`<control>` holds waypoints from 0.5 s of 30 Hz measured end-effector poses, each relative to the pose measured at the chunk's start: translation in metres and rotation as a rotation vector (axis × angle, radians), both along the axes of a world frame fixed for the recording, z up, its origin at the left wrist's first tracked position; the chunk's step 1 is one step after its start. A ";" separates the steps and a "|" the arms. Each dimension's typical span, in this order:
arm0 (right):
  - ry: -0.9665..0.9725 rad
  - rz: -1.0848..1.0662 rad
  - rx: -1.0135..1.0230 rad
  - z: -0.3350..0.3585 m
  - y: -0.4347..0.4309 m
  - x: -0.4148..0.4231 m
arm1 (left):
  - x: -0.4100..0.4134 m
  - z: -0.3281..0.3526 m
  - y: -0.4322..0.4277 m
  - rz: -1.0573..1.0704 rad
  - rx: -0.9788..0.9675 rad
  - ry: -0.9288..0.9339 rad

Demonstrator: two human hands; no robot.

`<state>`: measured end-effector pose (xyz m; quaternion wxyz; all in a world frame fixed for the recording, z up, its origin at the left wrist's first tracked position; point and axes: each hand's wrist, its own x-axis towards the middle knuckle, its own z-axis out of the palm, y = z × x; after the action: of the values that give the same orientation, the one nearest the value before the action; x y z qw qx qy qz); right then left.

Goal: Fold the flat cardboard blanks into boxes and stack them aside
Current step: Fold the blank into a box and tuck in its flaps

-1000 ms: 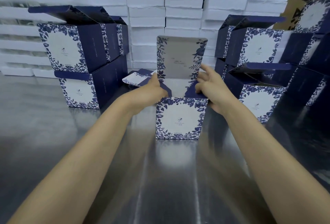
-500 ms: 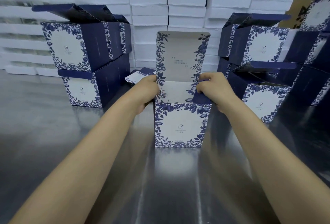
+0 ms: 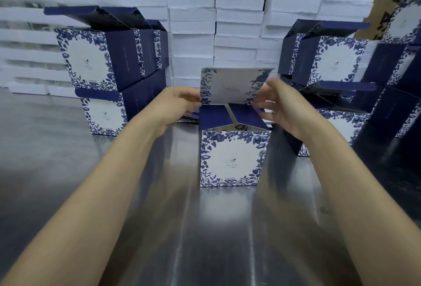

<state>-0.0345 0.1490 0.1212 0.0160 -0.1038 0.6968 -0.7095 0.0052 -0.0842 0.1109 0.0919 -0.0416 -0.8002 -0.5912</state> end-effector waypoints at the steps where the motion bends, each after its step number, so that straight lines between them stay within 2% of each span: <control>1: -0.011 0.004 0.000 -0.002 -0.001 0.000 | 0.003 0.002 0.002 0.016 -0.031 0.029; 4: -0.013 0.001 0.069 -0.007 0.000 -0.002 | 0.013 0.007 0.006 0.033 -0.283 0.107; 5: 0.001 0.004 0.127 -0.009 0.001 -0.003 | 0.015 0.008 0.005 0.011 -0.344 0.081; 7: 0.045 0.004 0.248 -0.010 0.004 -0.003 | 0.017 0.011 0.000 -0.048 -0.319 -0.072; 9: 0.146 -0.008 0.444 -0.010 0.007 -0.004 | 0.018 0.011 -0.005 -0.122 -0.372 -0.169; 12: 0.337 0.041 0.688 -0.014 0.005 0.000 | 0.016 0.009 -0.004 -0.171 -0.598 -0.236; 15: 0.503 -0.099 0.735 -0.021 -0.004 0.003 | 0.011 0.007 -0.005 -0.179 -0.637 -0.118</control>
<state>-0.0314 0.1454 0.1001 -0.1521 -0.2273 0.8889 -0.3675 0.0158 -0.0889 0.1181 -0.0244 -0.1041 -0.9419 -0.3185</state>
